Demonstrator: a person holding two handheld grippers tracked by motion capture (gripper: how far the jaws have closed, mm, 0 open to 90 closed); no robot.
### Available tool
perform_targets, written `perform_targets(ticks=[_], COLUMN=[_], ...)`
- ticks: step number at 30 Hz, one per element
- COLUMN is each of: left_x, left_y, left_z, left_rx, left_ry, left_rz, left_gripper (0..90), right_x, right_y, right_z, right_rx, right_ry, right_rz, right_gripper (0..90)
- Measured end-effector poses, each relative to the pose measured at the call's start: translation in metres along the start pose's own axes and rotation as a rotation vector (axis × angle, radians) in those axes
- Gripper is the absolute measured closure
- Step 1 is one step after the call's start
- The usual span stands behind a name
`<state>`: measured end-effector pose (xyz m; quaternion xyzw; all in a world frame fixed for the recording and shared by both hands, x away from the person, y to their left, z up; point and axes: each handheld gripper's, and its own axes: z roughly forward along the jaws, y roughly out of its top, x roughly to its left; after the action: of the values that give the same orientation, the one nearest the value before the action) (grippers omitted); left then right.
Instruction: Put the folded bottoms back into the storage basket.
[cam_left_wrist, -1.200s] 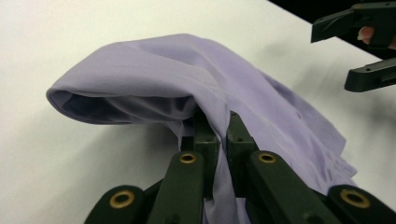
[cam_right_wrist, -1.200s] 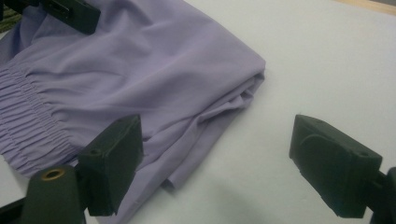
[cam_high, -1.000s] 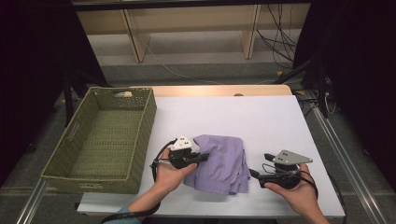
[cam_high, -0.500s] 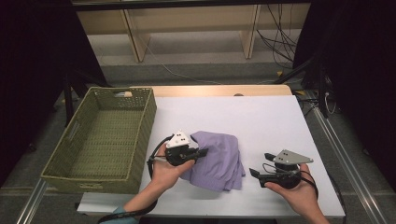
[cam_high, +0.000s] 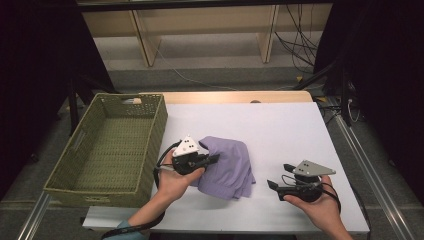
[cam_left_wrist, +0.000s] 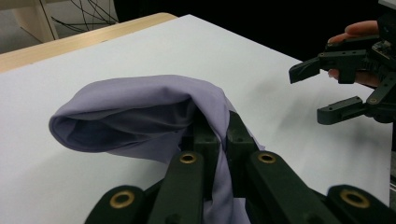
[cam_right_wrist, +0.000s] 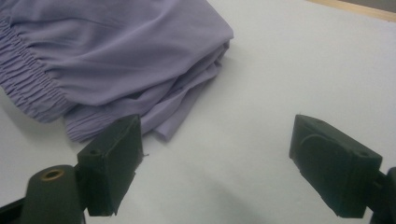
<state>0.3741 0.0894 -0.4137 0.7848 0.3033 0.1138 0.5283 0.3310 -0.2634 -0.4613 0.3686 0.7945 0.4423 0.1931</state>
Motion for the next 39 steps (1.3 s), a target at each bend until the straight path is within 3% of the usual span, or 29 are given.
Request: perform_targets(ticks=[8,14,39], left_x=[-0.002,-0.005,0.000], left_y=[0.001,0.004,0.018], left_z=[-0.004,-0.006,-0.025], left_rx=[-0.080,-0.101,-0.132], left_ry=[0.020,0.034,0.055], left_rz=[0.053,0.095,0.114], left_gripper=[86.1,86.1,86.1], right_x=[0.000,0.000,-0.001], right_y=[0.000,0.000,0.001], right_z=[0.000,0.000,-0.002], right_rx=[0.001,0.001,-0.027], right_ry=[0.001,0.001,0.005], right_rz=[0.001,0.001,-0.001], right_gripper=[18.4,18.4,18.3])
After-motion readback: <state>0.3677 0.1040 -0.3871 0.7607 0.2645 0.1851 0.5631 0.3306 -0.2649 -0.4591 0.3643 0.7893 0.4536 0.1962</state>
